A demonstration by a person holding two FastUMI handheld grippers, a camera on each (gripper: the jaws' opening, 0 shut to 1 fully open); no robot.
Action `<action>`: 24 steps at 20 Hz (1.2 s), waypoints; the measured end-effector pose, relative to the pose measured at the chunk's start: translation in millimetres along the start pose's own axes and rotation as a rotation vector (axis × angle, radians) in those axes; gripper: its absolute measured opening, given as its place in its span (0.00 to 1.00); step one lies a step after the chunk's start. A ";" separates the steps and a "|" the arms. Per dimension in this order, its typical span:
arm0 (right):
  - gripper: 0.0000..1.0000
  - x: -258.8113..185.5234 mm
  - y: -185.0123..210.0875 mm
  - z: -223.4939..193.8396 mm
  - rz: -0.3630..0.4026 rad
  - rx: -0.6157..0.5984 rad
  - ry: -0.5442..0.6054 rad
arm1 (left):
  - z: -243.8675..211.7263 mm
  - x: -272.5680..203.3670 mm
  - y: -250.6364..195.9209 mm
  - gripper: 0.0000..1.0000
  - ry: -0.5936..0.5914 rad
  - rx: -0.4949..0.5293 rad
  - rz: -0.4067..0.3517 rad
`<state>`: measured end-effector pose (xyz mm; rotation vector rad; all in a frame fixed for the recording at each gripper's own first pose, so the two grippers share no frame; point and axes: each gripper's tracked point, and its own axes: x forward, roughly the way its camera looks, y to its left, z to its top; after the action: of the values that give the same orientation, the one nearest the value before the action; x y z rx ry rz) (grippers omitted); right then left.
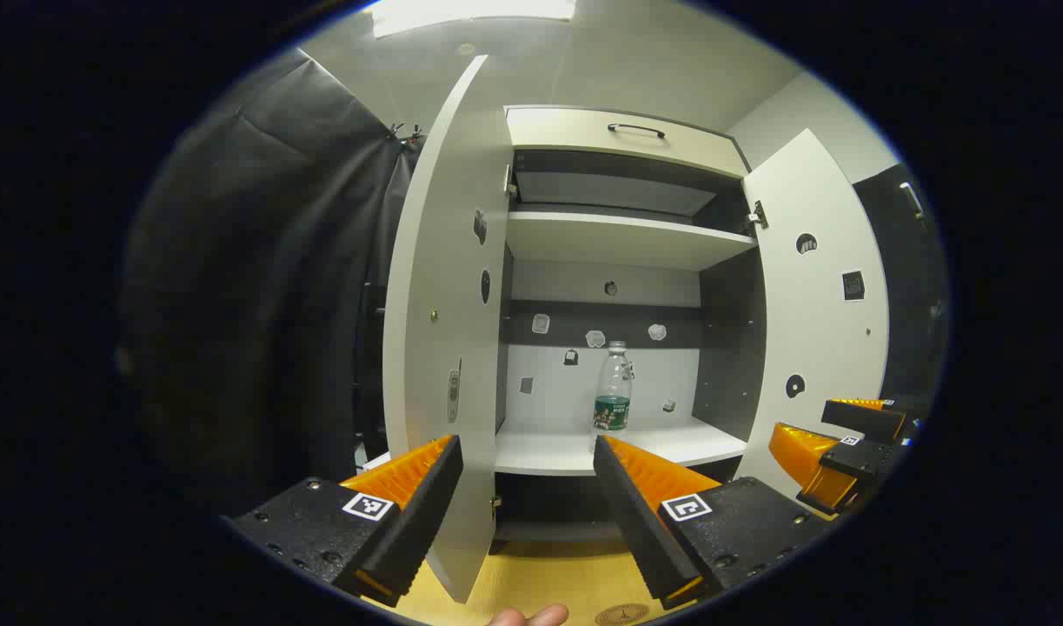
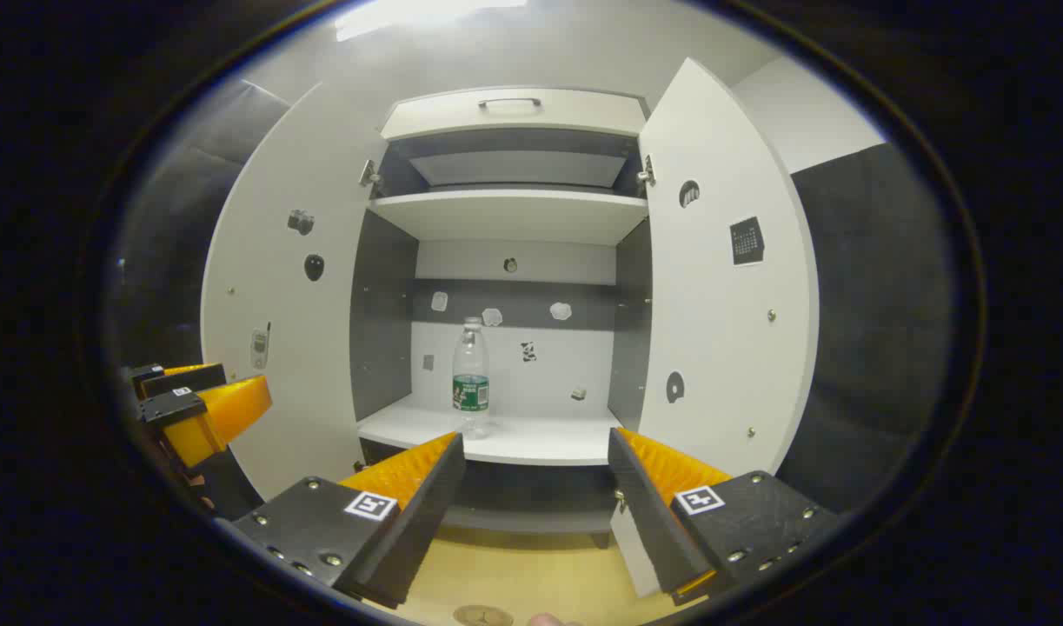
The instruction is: Grasp the bottle in the cabinet with the left hand and place it on the coaster, then close the right door with the right hand and the left door with the left hand.
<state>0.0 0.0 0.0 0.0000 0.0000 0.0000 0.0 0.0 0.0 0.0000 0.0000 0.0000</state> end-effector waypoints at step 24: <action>1.00 15.5 -8.0 -11.7 0.006 0.004 0.021 | -16.2 27.5 -17.0 0.96 0.010 0.042 -0.003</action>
<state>15.5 -8.0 -11.7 0.0035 0.0214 0.0060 27.5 -17.0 -16.2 0.0416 0.0101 -0.0032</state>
